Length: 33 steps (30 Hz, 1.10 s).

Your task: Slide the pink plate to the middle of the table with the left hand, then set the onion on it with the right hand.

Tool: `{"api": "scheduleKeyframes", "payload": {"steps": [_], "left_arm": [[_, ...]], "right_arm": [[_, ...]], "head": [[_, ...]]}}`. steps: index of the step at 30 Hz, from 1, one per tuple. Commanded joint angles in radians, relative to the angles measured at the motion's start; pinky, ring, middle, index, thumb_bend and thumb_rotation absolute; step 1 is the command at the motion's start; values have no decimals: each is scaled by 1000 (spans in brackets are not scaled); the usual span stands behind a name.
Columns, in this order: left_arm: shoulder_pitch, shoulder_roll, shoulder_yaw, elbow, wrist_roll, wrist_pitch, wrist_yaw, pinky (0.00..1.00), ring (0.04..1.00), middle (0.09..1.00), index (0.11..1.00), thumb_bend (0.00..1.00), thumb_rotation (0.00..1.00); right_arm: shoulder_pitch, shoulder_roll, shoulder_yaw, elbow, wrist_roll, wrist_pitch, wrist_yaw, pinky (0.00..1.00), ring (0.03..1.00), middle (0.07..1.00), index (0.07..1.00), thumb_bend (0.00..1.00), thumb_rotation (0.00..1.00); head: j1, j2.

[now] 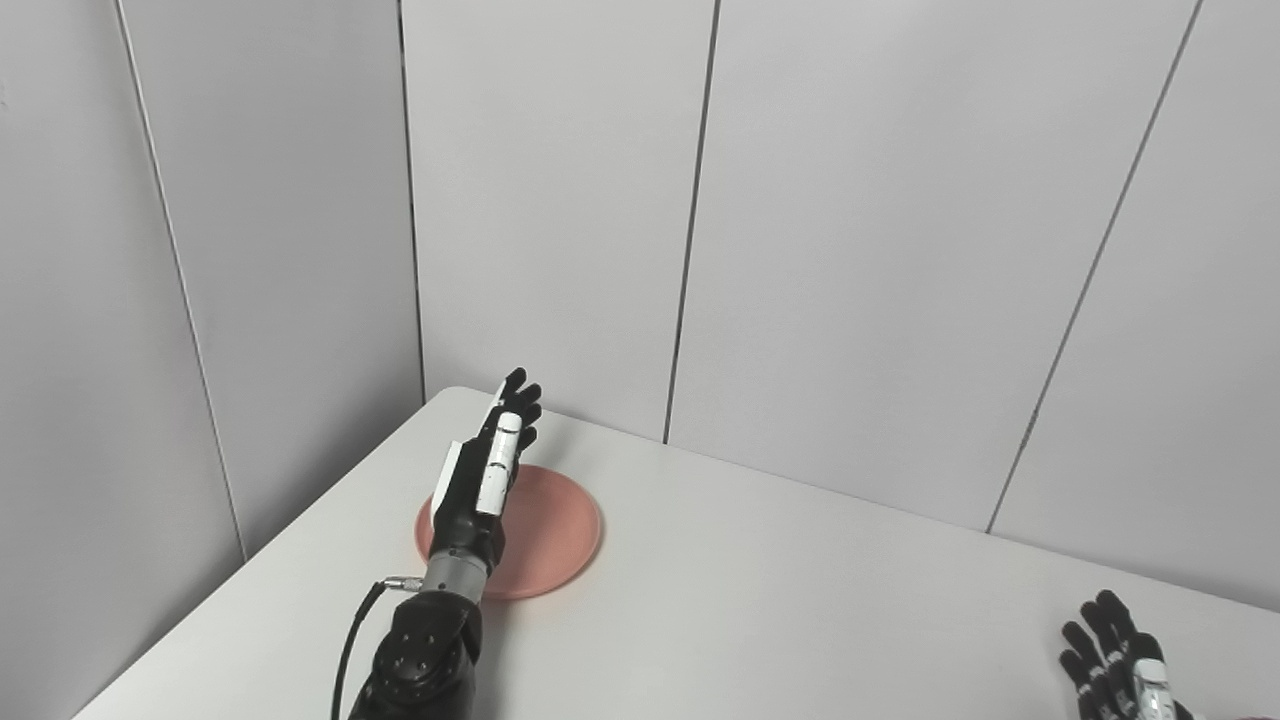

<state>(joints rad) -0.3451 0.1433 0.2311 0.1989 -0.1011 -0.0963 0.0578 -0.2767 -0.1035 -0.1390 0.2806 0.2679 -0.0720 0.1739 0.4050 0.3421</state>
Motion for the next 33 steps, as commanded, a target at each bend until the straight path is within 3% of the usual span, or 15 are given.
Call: {"api": "scheduleKeyframes", "payload": {"steps": [1,12,16,24,33], "left_arm": [[-57,34,13,-5,7,-38,16,971,957,953,950,557,1000],[-59,85,52,18,9,-38,44,959,934,924,933,556,1000],[-62,113,62,48,43,-65,70,904,907,899,909,529,1000],[-80,169,66,160,40,-89,64,865,883,885,886,548,1000],[-110,220,69,254,-1,-95,25,907,894,886,885,575,1000]], "right_arm": [[-5,-9,-4,-29,8,5,2,972,958,964,963,430,885],[3,-8,-2,-60,7,31,-4,972,961,964,959,454,874],[11,-6,-1,-89,5,48,-14,981,963,961,953,447,857],[18,-9,2,-120,7,73,-15,974,956,958,952,457,872],[21,-5,5,-143,7,92,-20,971,954,958,952,454,876]], "head": [[3,3],[10,8],[8,18],[15,29],[16,31]]}}
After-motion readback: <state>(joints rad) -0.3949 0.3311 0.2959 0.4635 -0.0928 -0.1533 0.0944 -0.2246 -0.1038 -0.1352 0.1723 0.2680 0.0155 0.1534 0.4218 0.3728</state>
